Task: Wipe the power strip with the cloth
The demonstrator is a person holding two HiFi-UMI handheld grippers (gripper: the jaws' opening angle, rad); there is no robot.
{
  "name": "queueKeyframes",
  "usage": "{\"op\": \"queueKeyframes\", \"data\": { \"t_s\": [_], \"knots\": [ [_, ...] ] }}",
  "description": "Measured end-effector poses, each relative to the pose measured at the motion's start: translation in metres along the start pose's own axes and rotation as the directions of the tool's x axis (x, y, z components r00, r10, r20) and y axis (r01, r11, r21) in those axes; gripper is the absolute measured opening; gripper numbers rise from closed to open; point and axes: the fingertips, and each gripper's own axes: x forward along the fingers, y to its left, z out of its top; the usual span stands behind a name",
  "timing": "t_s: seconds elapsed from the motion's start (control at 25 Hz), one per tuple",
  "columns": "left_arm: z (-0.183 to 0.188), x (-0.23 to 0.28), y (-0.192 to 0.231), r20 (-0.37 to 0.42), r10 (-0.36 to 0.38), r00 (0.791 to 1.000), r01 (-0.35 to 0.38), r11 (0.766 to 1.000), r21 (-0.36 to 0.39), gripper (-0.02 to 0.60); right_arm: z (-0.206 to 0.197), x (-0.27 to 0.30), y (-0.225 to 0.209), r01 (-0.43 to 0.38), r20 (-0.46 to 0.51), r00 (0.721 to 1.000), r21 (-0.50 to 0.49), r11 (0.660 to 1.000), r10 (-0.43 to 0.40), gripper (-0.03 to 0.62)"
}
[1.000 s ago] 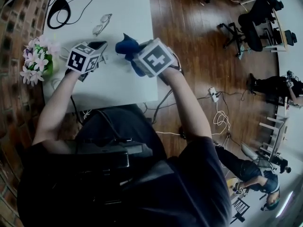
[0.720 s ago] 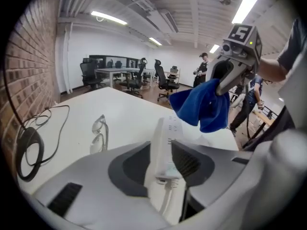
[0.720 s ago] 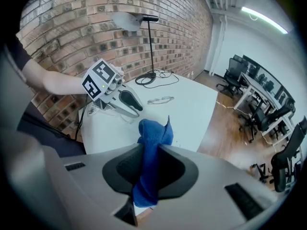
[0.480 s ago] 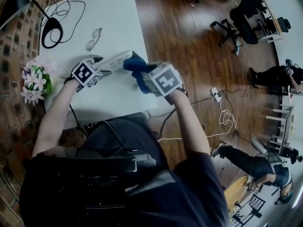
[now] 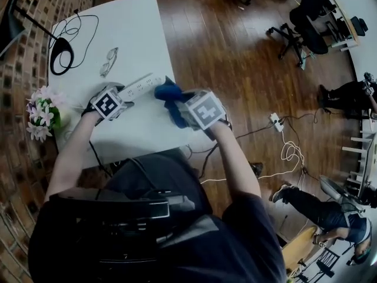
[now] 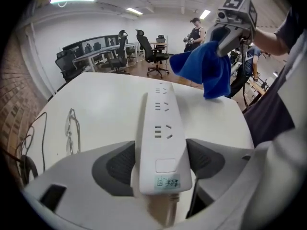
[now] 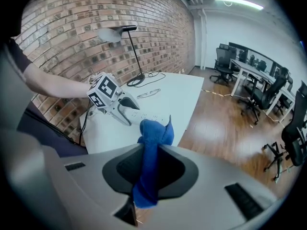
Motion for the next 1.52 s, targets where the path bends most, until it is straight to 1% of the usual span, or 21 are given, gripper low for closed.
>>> {"op": "queueKeyframes", "data": {
  "t_s": [0.08, 0.2, 0.28, 0.36, 0.48, 0.56, 0.6, 0.68, 0.76, 0.84, 0.96, 1.04, 1.12, 1.16, 1.2, 1.24, 1.32, 1.36, 1.44, 1.48, 1.52],
  "knots": [
    [0.002, 0.0, -0.006, -0.002, 0.018, 1.0, -0.018, 0.999, 0.03, 0.281, -0.002, 0.001, -0.003, -0.015, 0.004, 1.0, -0.002, 1.0, 0.015, 0.063],
    [0.0, 0.0, -0.009, 0.004, 0.106, 0.994, -0.106, 0.99, 0.094, 0.273, -0.003, 0.003, -0.007, -0.034, 0.001, 0.999, -0.014, 0.999, 0.034, 0.063],
    [0.001, -0.001, -0.01, 0.013, 0.177, 0.984, -0.177, 0.974, 0.14, 0.273, 0.001, 0.004, -0.008, -0.047, 0.003, 0.999, -0.04, 0.998, 0.047, 0.063],
    [0.002, -0.002, -0.011, 0.023, 0.258, 0.966, -0.257, 0.944, 0.207, 0.273, 0.008, 0.003, -0.006, -0.067, 0.015, 0.998, -0.065, 0.996, 0.068, 0.063],
    [0.003, -0.003, -0.014, 0.057, 0.379, 0.924, -0.377, 0.875, 0.304, 0.273, 0.033, -0.01, 0.006, -0.111, 0.072, 0.99, -0.096, 0.989, 0.118, 0.063],
    [0.004, -0.005, -0.015, 0.087, 0.44, 0.894, -0.441, 0.829, 0.343, 0.273, 0.043, -0.004, 0.008, -0.121, 0.118, 0.984, -0.107, 0.987, 0.134, 0.063],
    [0.004, -0.006, -0.016, 0.099, 0.462, 0.881, -0.465, 0.811, 0.354, 0.273, 0.048, 0.003, 0.007, -0.119, 0.141, 0.981, -0.115, 0.986, 0.135, 0.063],
    [0.004, -0.008, -0.017, 0.116, 0.489, 0.864, -0.496, 0.79, 0.361, 0.273, 0.06, 0.016, 0.007, -0.107, 0.167, 0.977, -0.157, 0.982, 0.133, 0.063],
    [0.005, -0.008, -0.019, 0.124, 0.495, 0.86, -0.505, 0.786, 0.357, 0.273, 0.071, 0.03, 0.013, -0.119, 0.162, 0.974, -0.227, 0.967, 0.158, 0.063],
    [0.005, -0.008, -0.02, 0.129, 0.488, 0.863, -0.499, 0.791, 0.354, 0.273, 0.079, 0.045, 0.023, -0.132, 0.138, 0.973, -0.323, 0.937, 0.185, 0.063],
    [0.006, -0.009, -0.02, 0.14, 0.483, 0.864, -0.498, 0.786, 0.367, 0.273, 0.082, 0.068, 0.038, -0.158, 0.048, 0.978, -0.478, 0.864, 0.205, 0.064],
    [0.006, -0.01, -0.021, 0.15, 0.49, 0.859, -0.508, 0.773, 0.381, 0.273, 0.076, 0.08, 0.047, -0.216, -0.052, 0.972, -0.568, 0.794, 0.227, 0.067],
    [0.006, -0.011, -0.022, 0.159, 0.498, 0.853, -0.517, 0.761, 0.391, 0.273, 0.069, 0.088, 0.055, -0.275, -0.144, 0.96, -0.645, 0.713, 0.24, 0.07],
    [0.006, -0.011, -0.022, 0.163, 0.499, 0.851, -0.52, 0.758, 0.394, 0.273, 0.066, 0.092, 0.057, -0.295, -0.175, 0.955, -0.67, 0.681, 0.241, 0.072],
    [0.006, -0.012, -0.023, 0.167, 0.498, 0.851, -0.521, 0.757, 0.394, 0.273, 0.064, 0.096, 0.057, -0.308, -0.197, 0.951, -0.688, 0.657, 0.239, 0.074],
    [0.005, -0.012, -0.024, 0.172, 0.495, 0.851, -0.52, 0.758, 0.394, 0.273, 0.063, 0.099, 0.057, -0.317, -0.212, 0.948, -0.7, 0.64, 0.237, 0.076],
    [0.005, -0.014, -0.024, 0.183, 0.493, 0.85, -0.523, 0.757, 0.391, 0.273, 0.06, 0.105, 0.056, -0.338, -0.247, 0.941, -0.709, 0.619, 0.232, 0.093],
    [0.006, -0.016, -0.024, 0.187, 0.496, 0.848, -0.528, 0.754, 0.391, 0.273, 0.058, 0.107, 0.055, -0.356, -0.274, 0.934, -0.706, 0.612, 0.228, 0.115],
    [0.007, -0.02, -0.025, 0.194, 0.503, 0.842, -0.536, 0.747, 0.393, 0.273, 0.051, 0.114, 0.052, -0.405, -0.346, 0.913, -0.69, 0.6, 0.217, 0.196],
    [0.007, -0.02, -0.026, 0.197, 0.503, 0.841, -0.538, 0.744, 0.396, 0.273, 0.046, 0.118, 0.05, -0.426, -0.381, 0.901, -0.679, 0.597, 0.21, 0.225],
    [0.007, -0.02, -0.027, 0.201, 0.502, 0.841, -0.538, 0.743, 0.398, 0.273, 0.042, 0.122, 0.049, -0.444, -0.407, 0.89, -0.667, 0.598, 0.206, 0.23]
  ]
}}
